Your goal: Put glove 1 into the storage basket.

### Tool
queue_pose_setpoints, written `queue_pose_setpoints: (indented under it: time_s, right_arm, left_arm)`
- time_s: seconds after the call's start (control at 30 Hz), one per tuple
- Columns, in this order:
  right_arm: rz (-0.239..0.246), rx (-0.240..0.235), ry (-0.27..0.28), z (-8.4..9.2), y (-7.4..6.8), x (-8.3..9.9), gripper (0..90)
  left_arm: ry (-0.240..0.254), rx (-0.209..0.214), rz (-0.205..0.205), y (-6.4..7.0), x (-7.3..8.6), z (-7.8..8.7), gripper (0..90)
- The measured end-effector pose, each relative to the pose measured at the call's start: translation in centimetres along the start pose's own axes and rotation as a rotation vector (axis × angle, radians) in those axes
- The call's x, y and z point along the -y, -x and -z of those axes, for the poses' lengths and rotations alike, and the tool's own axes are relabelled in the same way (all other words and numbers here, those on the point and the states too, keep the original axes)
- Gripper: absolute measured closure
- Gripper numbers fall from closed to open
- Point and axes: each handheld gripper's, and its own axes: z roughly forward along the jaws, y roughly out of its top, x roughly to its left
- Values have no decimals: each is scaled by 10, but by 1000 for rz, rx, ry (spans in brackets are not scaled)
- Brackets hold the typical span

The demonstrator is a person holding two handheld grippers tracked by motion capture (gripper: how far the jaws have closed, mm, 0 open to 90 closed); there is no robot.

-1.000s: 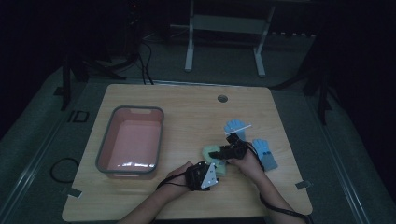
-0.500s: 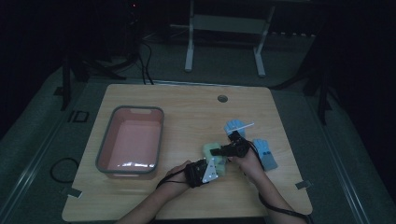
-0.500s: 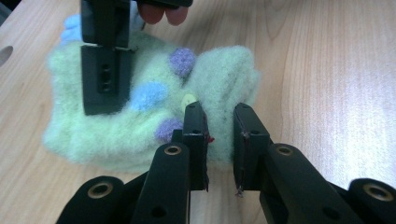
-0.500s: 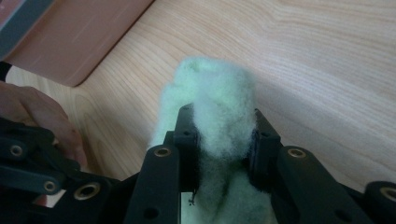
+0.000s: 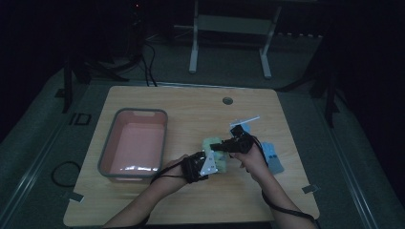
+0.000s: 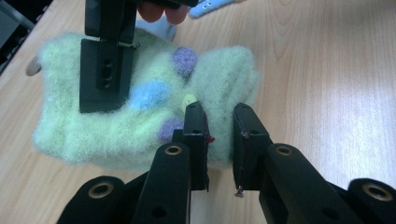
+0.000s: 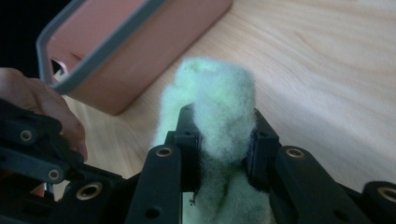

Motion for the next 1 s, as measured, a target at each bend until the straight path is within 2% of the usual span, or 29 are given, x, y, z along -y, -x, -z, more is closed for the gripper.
queue_pose_setpoints:
  time_s: [0.1, 0.33, 0.5, 1.0]
  right_arm:
    - [6, -15, 18, 0, -8, -10, 720]
    - [44, -18, 29, -7, -24, -31, 720]
    - [65, -23, 30, -13, -36, -45, 720]
    - [127, -64, 6, -43, -68, -79, 720]
  left_arm:
    - [-5, -9, -11, -6, 0, 12, 783]
    - [-25, -37, -24, -17, 2, 35, 784]
    - [-31, -59, -14, -22, 8, 50, 784]
    - [-36, -86, 34, -36, 37, 90, 784]
